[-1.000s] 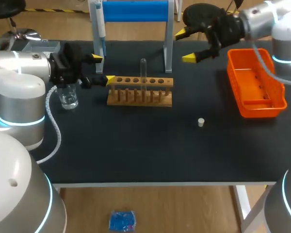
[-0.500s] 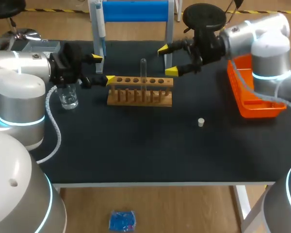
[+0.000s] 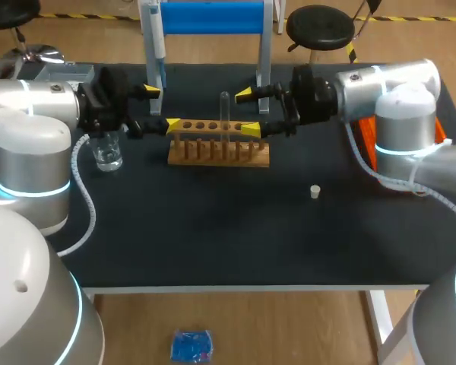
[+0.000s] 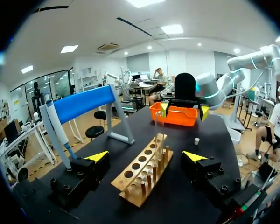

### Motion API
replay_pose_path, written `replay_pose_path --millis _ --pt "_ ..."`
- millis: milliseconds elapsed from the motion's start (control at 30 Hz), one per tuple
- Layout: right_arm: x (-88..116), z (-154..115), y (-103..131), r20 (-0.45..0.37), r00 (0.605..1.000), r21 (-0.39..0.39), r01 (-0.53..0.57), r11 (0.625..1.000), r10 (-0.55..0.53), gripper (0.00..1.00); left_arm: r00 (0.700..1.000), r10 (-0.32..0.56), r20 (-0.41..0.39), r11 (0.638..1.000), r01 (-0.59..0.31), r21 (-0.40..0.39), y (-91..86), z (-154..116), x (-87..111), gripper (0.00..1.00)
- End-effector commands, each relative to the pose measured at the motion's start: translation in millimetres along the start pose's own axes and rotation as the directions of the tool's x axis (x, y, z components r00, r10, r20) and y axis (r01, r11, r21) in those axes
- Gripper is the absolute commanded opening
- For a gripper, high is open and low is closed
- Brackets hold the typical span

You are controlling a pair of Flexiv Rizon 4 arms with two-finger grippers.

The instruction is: Invert the test tube, pick up the pipette, mount the tip to pipette, aspirate from beaker and dispense into the tube, eject the tip, return the pipette, and cap with the stopper.

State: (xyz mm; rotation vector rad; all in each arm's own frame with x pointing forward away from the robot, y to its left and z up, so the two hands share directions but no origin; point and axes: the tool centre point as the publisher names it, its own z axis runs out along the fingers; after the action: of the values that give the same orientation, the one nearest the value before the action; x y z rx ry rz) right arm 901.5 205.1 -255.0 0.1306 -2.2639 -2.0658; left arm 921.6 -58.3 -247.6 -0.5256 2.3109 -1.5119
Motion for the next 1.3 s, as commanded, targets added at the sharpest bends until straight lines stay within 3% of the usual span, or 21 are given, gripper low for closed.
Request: replay_pose_path --millis 33,300,633,1300 --pt "-7.5 8.8 -10.3 -0.019 1.000 -0.026 0.005 1.000 -0.005 1.00 1.000 0.001 -0.003 1.000 -0.001 0.001 0.6 0.0 -0.7 1.00" --pt "-21.5 14.6 -17.1 -0.024 1.000 -0.024 0.020 0.999 -0.021 1.00 1.000 0.001 -0.003 1.000 -0.001 0.001 0.6 0.0 -0.7 1.00" --pt "-25.1 -2.6 -15.2 -0.004 1.000 -0.046 0.027 0.999 -0.027 1.00 1.000 0.001 -0.003 1.000 -0.001 0.001 0.6 0.0 -0.7 1.00" --pt "-43.2 22.2 -23.1 -0.052 0.999 -0.051 0.006 0.999 -0.009 1.00 1.000 0.001 -0.003 1.000 -0.001 0.001 0.6 0.0 -0.7 1.00"
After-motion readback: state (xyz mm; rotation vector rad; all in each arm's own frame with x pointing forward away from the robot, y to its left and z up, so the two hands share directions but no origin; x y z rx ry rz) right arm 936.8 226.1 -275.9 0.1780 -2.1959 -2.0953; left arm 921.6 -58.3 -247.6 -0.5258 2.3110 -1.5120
